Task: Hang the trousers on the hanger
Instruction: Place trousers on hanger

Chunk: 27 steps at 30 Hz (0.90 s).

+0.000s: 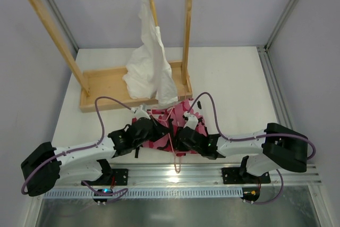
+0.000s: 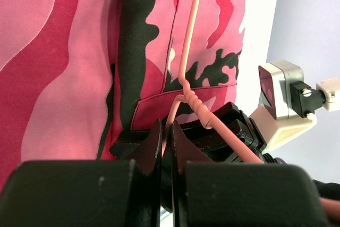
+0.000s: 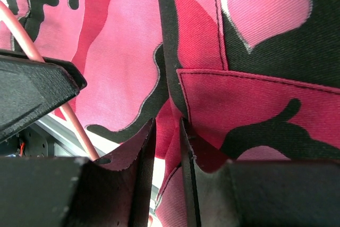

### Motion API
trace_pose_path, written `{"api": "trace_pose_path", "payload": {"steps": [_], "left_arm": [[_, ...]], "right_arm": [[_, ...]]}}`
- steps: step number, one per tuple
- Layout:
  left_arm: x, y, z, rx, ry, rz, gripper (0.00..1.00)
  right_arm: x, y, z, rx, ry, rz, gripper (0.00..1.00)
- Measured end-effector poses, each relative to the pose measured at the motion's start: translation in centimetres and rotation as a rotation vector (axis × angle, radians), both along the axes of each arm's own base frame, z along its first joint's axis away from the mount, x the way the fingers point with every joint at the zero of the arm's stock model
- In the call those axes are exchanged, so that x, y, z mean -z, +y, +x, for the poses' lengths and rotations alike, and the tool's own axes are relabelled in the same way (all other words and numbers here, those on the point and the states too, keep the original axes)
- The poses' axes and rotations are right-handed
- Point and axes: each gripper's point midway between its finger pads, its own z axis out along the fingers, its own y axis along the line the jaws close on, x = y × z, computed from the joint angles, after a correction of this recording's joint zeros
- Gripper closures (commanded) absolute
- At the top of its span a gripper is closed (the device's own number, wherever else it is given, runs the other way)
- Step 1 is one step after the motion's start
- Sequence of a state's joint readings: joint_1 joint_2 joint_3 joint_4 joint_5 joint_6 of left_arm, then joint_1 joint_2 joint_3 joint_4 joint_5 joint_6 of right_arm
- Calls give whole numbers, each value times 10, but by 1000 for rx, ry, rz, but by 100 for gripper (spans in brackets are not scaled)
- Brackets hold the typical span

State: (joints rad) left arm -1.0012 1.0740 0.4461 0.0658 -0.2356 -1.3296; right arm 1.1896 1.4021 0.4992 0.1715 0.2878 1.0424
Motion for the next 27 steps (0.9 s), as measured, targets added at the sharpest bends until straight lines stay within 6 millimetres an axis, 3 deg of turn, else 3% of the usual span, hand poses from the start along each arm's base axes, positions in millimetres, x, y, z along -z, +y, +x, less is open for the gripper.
{"api": "trace_pose_path", "payload": {"steps": [9, 15, 27], "left_arm": [[3, 5, -3, -14, 34, 17, 99], [7, 8, -4, -19, 43, 39, 100], [8, 8, -4, -21, 43, 40, 100]], "right_arm": [[-4, 3, 0, -24, -14, -21, 72], [-22, 5, 2, -63, -44, -66, 64], [-53, -5, 5, -90, -72, -109, 68]]}}
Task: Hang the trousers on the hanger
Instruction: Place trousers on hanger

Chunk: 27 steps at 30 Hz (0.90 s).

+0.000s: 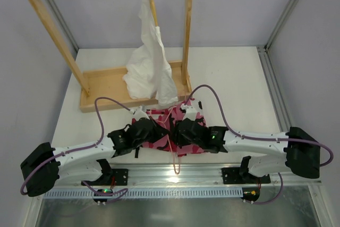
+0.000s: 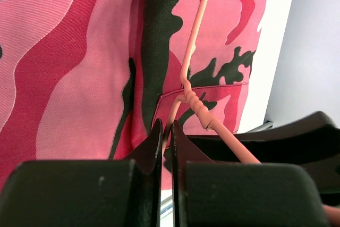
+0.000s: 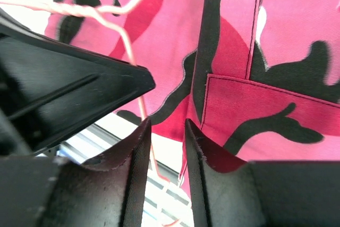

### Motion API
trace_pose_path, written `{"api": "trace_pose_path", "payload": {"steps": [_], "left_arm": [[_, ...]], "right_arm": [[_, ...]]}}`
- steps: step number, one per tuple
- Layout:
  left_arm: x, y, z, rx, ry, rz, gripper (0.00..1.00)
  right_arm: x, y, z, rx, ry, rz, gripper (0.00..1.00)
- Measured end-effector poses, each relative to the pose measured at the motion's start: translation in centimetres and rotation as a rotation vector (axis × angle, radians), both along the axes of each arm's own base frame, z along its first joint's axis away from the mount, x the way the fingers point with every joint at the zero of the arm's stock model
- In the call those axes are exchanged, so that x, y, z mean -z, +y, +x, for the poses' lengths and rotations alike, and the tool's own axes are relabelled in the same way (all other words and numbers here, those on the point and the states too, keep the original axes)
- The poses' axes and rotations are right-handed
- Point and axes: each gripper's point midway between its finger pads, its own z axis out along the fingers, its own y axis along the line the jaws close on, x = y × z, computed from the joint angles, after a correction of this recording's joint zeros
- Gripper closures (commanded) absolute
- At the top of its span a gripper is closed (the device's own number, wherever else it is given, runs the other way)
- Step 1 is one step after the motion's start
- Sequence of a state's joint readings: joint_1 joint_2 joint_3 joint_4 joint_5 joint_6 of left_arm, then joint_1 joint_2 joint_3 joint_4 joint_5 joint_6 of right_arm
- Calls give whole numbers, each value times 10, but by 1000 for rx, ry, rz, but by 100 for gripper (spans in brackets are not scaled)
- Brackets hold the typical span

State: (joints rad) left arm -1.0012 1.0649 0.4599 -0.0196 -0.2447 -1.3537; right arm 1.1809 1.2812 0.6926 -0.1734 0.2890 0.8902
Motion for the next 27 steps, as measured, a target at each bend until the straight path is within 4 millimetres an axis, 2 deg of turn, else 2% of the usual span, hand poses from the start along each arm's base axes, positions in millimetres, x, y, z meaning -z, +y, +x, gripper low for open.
{"api": "trace_pose_path", "payload": {"steps": [3, 4, 6, 8, 11, 14, 18, 20, 27], "left_arm": [[1, 0, 0, -2, 0, 2, 99], [1, 0, 1, -3, 1, 4, 100], [2, 0, 1, -4, 1, 7, 99], [1, -2, 2, -4, 1, 7, 99], [-1, -3, 3, -4, -1, 6, 99], [-1, -4, 3, -4, -1, 6, 99], [-1, -3, 3, -8, 0, 8, 99], [-1, -2, 3, -13, 2, 8, 100], [-1, -3, 4, -26, 11, -2, 100]], "right_arm": [[-12, -5, 0, 1, -11, 15, 73], [-17, -7, -1, 0, -14, 20, 78], [-22, -11, -3, -9, -19, 23, 81], [-25, -14, -6, -21, -16, 20, 91], [-23, -15, -12, -44, 4, 18, 93], [-8, -20, -20, -58, 34, 6, 94], [27, -34, -33, -68, 91, -48, 96], [38, -33, -39, -77, 106, -70, 96], [49, -18, -42, -72, 122, -41, 96]]}}
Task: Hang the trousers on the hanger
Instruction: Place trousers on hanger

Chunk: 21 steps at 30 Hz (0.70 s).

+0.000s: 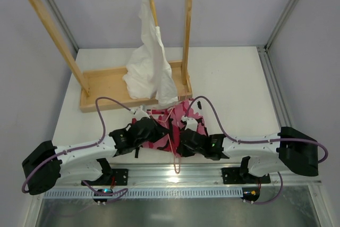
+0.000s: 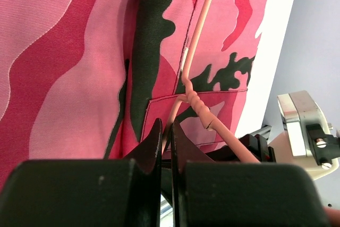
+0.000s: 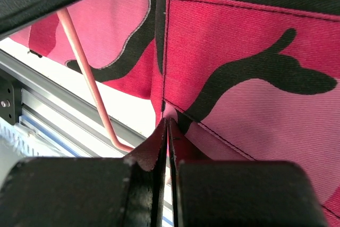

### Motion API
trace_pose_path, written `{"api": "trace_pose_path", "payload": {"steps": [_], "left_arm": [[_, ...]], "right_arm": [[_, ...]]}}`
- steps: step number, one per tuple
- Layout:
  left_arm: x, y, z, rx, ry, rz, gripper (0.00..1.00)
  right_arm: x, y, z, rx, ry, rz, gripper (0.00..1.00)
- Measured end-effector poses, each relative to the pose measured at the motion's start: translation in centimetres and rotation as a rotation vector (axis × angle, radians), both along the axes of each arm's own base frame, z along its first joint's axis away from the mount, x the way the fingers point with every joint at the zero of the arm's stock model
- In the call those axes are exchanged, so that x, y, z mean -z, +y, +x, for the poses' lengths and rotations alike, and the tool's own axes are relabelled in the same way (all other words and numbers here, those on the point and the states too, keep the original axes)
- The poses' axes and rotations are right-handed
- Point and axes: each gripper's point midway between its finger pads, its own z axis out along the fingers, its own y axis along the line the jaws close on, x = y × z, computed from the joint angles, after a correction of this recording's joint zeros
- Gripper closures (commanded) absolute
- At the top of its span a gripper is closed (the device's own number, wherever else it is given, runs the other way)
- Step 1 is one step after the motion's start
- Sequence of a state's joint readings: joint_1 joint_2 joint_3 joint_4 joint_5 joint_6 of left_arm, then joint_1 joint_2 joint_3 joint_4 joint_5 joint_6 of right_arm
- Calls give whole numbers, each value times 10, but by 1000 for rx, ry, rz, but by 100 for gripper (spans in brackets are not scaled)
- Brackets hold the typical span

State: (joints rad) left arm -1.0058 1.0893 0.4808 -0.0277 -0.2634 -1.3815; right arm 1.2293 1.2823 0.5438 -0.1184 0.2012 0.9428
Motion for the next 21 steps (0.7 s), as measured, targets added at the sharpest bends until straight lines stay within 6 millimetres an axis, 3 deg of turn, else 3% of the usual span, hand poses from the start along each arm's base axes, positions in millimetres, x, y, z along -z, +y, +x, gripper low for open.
{"api": "trace_pose_path", "payload": {"steps": [4, 8, 14, 19, 21], "left_arm": [[3, 0, 0, -1, 2, 8, 99], [1, -2, 1, 1, -2, 11, 99], [-1, -9, 5, 4, -6, 23, 99], [-4, -12, 7, 10, -12, 32, 99], [-6, -13, 8, 14, -15, 35, 100]], "right_arm": [[-1, 0, 1, 9, -2, 5, 94], [-9, -4, 2, 24, -18, 11, 83], [-45, -8, 12, 37, -111, 79, 64], [-54, -6, 16, 6, -156, 75, 44], [-53, -6, 17, -8, -168, 64, 43]]}}
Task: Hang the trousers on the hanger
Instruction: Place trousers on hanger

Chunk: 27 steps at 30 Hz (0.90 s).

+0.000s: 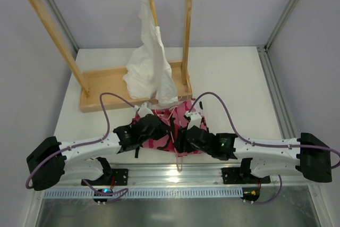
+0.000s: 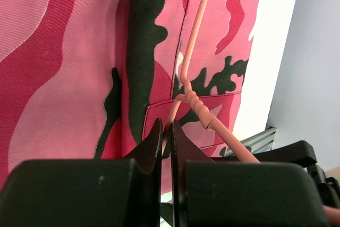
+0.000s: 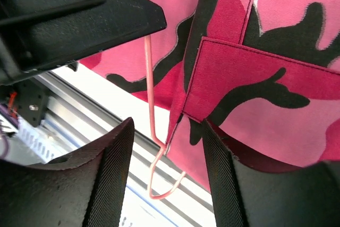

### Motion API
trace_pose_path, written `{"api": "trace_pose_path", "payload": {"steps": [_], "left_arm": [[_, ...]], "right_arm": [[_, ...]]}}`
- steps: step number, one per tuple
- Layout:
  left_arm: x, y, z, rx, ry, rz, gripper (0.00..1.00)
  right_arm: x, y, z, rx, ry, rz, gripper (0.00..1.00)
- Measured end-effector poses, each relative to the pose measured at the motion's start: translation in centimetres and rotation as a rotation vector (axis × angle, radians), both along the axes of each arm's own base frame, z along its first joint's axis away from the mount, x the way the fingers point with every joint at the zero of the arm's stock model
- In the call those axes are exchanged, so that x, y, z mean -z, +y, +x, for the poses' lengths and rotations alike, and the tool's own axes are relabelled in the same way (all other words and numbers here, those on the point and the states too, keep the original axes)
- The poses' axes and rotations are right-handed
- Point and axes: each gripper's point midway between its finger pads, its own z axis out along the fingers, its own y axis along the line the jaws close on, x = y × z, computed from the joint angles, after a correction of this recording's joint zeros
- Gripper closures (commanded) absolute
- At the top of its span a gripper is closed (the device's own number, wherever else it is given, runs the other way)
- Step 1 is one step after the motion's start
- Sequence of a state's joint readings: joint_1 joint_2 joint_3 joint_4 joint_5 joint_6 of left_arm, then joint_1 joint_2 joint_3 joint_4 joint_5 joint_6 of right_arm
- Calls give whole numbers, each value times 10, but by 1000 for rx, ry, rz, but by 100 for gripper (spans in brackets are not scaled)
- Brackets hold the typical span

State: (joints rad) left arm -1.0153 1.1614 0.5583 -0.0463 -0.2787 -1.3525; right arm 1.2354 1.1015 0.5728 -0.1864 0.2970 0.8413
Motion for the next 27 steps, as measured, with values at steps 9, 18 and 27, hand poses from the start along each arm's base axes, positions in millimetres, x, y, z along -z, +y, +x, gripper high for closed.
{"api": "trace_pose_path", "payload": {"steps": [9, 18, 27], "left_arm": [[-1, 1, 0, 4, 3, 16, 99], [0, -2, 1, 5, 6, 19, 99], [-2, -3, 1, 5, 2, 10, 86]], "right_arm": [[15, 7, 1, -39, -43, -72, 43], [10, 23, 18, 7, -146, -133, 47], [11, 23, 31, 78, -196, -165, 83]]}}
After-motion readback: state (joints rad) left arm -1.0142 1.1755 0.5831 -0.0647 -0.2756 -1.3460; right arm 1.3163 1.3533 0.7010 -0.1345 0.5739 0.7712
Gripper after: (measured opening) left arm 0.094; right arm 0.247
